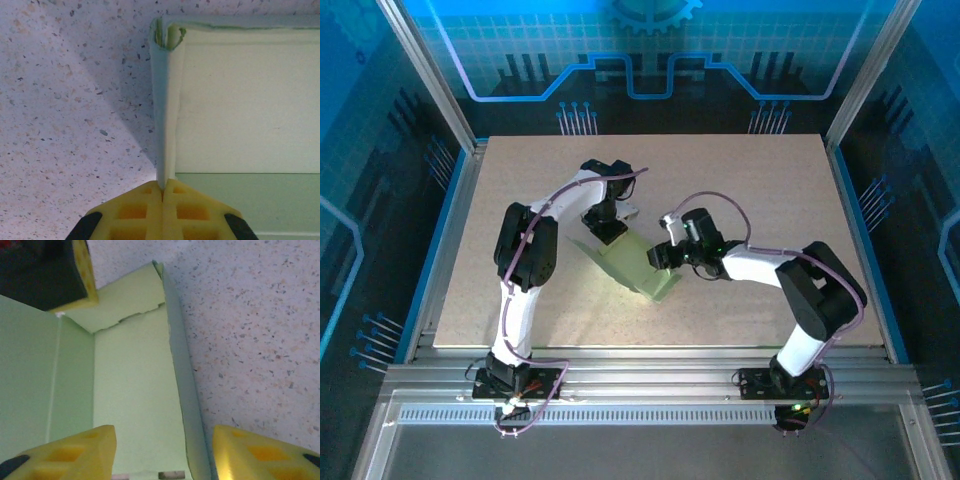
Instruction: Fold the paper box
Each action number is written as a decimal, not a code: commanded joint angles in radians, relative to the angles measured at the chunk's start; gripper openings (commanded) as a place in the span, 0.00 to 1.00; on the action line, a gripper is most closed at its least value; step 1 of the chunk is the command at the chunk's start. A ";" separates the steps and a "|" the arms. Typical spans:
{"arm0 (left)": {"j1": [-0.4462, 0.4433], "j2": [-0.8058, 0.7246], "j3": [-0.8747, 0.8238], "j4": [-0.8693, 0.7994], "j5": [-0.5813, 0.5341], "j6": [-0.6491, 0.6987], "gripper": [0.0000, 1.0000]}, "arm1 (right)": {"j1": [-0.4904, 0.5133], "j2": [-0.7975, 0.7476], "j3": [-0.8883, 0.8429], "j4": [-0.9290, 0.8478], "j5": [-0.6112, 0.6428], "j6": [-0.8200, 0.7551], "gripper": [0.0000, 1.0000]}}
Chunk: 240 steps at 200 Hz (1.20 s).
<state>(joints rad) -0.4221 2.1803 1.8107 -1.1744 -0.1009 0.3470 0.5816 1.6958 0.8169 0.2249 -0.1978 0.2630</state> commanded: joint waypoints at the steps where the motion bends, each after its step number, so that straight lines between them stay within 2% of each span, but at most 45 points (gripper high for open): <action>1: -0.007 0.039 0.014 -0.045 0.004 0.007 0.00 | 0.034 0.054 0.049 0.024 0.139 -0.091 0.51; 32: -0.007 0.037 0.011 -0.042 0.014 0.013 0.00 | 0.075 0.112 0.057 0.040 0.212 -0.104 0.44; 54: -0.012 0.035 0.009 -0.038 0.017 0.023 0.00 | 0.108 0.125 0.057 0.040 0.289 -0.136 0.34; 90: -0.017 0.040 0.025 -0.042 0.015 0.021 0.00 | 0.146 0.133 0.087 0.039 0.391 -0.195 0.22; 121: -0.024 0.050 0.047 -0.047 0.018 0.011 0.00 | 0.171 0.140 0.089 0.064 0.428 -0.233 0.15; 160: -0.034 0.056 0.055 -0.035 0.007 0.003 0.07 | 0.194 0.154 0.087 0.078 0.445 -0.255 0.08; 206: -0.036 0.057 0.053 -0.023 0.006 0.002 0.17 | 0.197 0.158 0.070 0.097 0.436 -0.252 0.06; 240: -0.037 0.061 0.055 -0.015 -0.003 -0.001 0.18 | 0.197 0.160 0.068 0.103 0.436 -0.247 0.06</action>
<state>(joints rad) -0.4427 2.2131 1.8435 -1.1923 -0.1165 0.3466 0.7593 1.8370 0.8848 0.2737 0.2390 0.0208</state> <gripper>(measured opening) 0.179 0.070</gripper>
